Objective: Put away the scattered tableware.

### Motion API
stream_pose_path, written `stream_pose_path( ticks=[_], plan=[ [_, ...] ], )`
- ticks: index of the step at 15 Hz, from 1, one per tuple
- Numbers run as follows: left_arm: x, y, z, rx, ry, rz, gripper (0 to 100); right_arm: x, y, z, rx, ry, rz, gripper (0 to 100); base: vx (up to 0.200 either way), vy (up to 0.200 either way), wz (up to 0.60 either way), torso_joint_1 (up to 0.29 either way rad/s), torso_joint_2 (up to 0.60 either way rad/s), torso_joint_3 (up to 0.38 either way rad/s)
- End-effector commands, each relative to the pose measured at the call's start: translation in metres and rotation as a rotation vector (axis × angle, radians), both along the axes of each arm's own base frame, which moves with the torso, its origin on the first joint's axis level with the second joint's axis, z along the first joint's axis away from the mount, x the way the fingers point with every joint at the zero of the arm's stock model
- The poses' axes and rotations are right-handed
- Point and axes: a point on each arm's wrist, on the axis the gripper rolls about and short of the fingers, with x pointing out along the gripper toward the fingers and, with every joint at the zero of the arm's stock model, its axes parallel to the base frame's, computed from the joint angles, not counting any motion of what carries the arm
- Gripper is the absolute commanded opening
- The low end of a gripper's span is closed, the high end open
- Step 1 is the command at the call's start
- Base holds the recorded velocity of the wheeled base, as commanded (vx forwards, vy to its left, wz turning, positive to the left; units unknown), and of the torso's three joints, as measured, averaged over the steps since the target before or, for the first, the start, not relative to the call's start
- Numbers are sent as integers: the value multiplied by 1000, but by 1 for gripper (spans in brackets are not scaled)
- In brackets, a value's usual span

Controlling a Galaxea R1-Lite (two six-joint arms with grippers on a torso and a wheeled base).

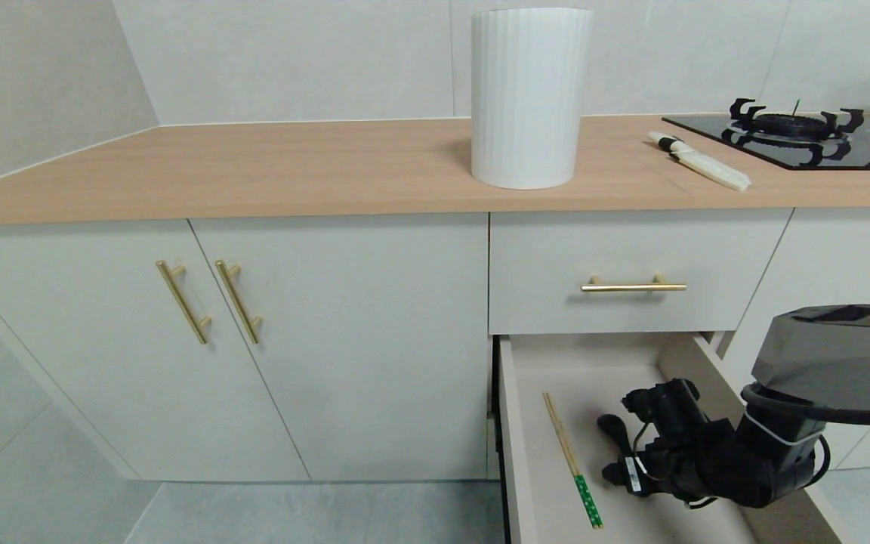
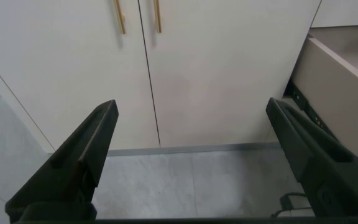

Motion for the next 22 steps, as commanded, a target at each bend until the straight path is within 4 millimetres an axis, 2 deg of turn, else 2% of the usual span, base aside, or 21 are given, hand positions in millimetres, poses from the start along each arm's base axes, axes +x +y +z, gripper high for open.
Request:
stream_pose_path(
  ticks=[1, 3, 4, 5, 6, 9, 13, 14, 15, 20, 22],
  plan=[
    [0, 0, 0, 0, 0, -1, 100, -11, -4, 41, 25, -90, -2, 100, 0, 0, 0, 0, 0, 0],
    [0, 0, 0, 0, 0, -1, 100, -25, -9, 82, 52, -174, 1, 100, 0, 0, 0, 0, 0, 0],
    [0, 0, 0, 0, 0, 1, 100, -31, -11, 97, 58, -193, 1, 100, 0, 0, 0, 0, 0, 0],
    [0, 0, 0, 0, 0, 1, 100, -49, -17, 125, 67, -200, 6, 100, 0, 0, 0, 0, 0, 0],
    [0, 0, 0, 0, 0, -1, 100, -68, -23, 143, 67, -187, 12, 100, 0, 0, 0, 0, 0, 0],
    [0, 0, 0, 2, 0, 1, 100, -112, -32, 175, 113, -170, 77, 100, 0, 0, 0, 0, 0, 0],
    [0, 0, 0, 0, 0, 1, 100, -155, -34, 197, 84, -159, 190, 100, 0, 0, 0, 0, 0, 0],
    [0, 0, 0, 2, 0, 1, 100, -158, -34, 198, 83, -161, 200, 100, 0, 0, 0, 0, 0, 0],
    [0, 0, 0, 2, 0, -1, 100, -170, -35, 203, 81, -164, 229, 100, 0, 0, 0, 0, 0, 0],
    [0, 0, 0, 3, 0, -1, 100, -171, -35, 203, 64, -161, 244, 100, 0, 0, 0, 0, 0, 0],
    [0, 0, 0, 3, 0, -1, 100, -171, -35, 202, 60, -156, 247, 100, -200, 0, 0, 5, 10, 2]
  ],
)
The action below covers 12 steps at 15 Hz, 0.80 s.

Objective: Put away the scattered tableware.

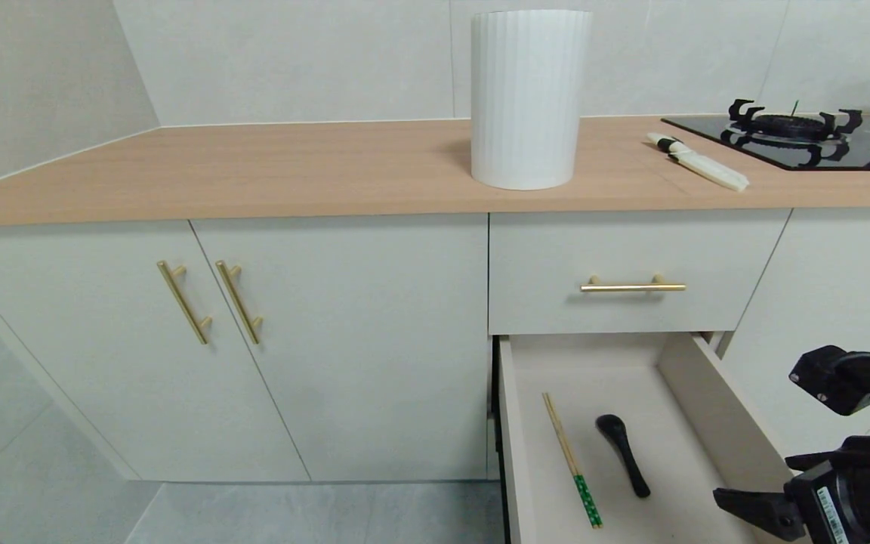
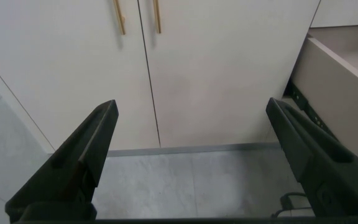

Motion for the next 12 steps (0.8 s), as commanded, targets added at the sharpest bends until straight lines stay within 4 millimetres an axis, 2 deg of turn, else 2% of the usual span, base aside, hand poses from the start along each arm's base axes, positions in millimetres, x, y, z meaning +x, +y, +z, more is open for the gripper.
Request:
stream_pose_path(
  ticks=[1, 6, 12],
  plan=[
    [0, 0, 0, -1, 0, 0, 100, -1, 0, 0, -1, 2, 1, 100, -200, 0, 0, 2, 2, -17],
    [0, 0, 0, -1, 0, 0, 100, 3, 2, -8, -15, 38, 7, 100, -200, 0, 0, 3, -2, -4],
    [0, 0, 0, -2, 0, 0, 100, 8, 6, -27, -77, 124, 44, 100, 0, 0, 0, 0, 0, 0]
  ],
)
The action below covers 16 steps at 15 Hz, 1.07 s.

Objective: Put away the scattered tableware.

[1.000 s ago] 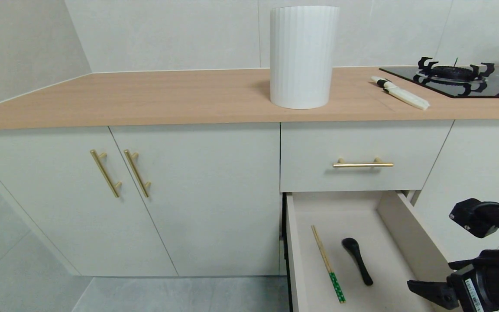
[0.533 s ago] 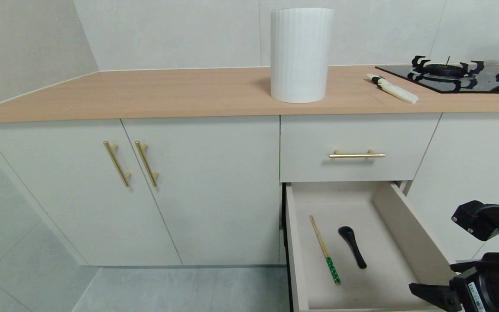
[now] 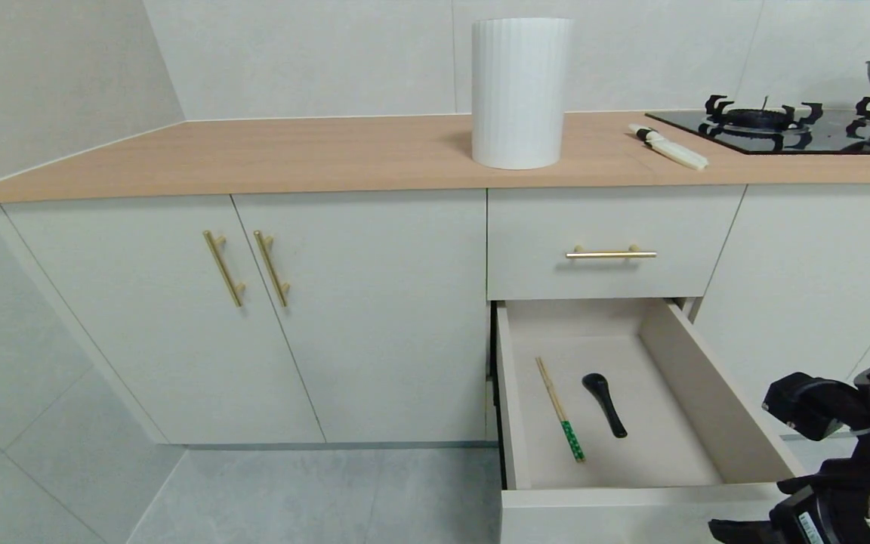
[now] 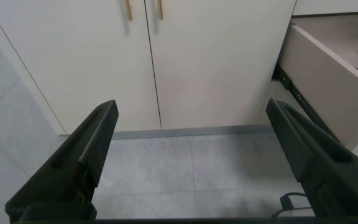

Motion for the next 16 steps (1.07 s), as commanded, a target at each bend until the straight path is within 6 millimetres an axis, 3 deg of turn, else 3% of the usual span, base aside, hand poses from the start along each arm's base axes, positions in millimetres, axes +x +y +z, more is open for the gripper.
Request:
stream_pose_path(
  ticks=[1, 10, 16],
  plan=[
    [0, 0, 0, 0, 0, 0, 100, 3, 4, -9, -15, 51, 22, 100, 0, 0, 0, 0, 0, 0],
    [0, 0, 0, 0, 0, 0, 100, 17, 22, -48, -104, 232, 59, 100, 0, 0, 0, 0, 0, 0],
    [0, 0, 0, 0, 0, 0, 100, 36, 26, -54, -35, 219, -69, 100, 0, 0, 0, 0, 0, 0]
  ],
)
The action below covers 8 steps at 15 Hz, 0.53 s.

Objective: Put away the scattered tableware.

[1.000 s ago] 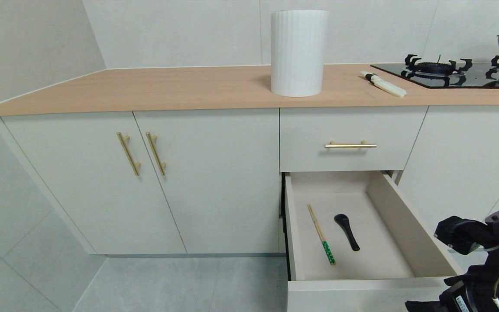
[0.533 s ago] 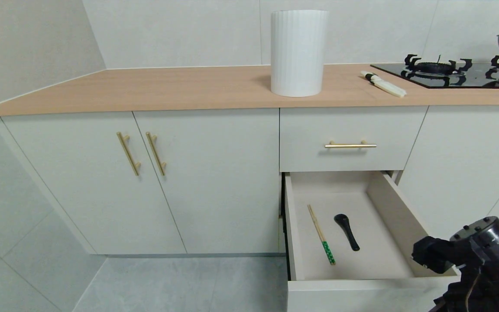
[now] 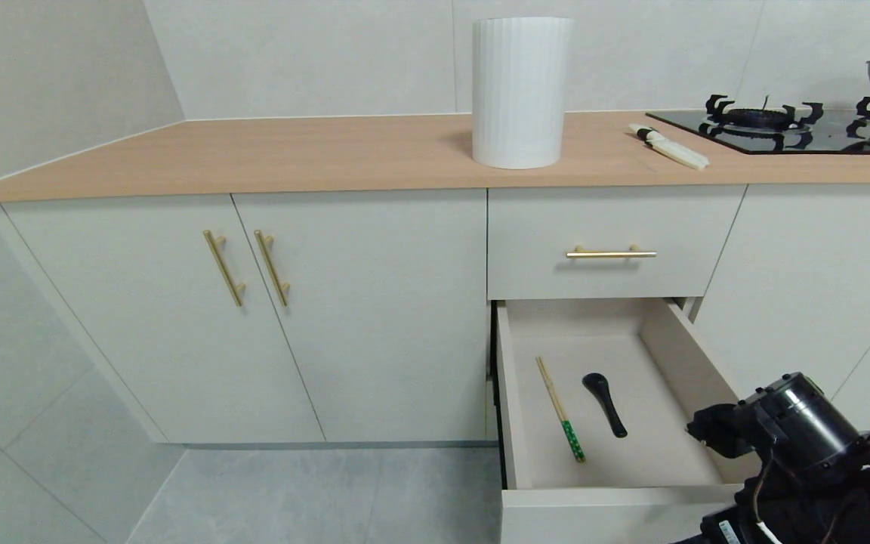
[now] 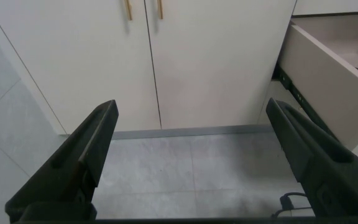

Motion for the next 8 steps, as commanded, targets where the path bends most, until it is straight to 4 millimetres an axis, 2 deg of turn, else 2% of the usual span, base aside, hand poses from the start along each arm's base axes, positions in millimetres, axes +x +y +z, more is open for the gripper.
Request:
stream_pose_path(
  ticks=[1, 8],
  plan=[
    [0, 0, 0, 0, 0, 0, 100, 9, -1, -5, -7, 18, -32, 100, 0, 0, 0, 0, 0, 0],
    [0, 0, 0, 0, 0, 0, 100, 24, -1, -3, 26, -38, -115, 100, 0, 0, 0, 0, 0, 0]
  ],
)
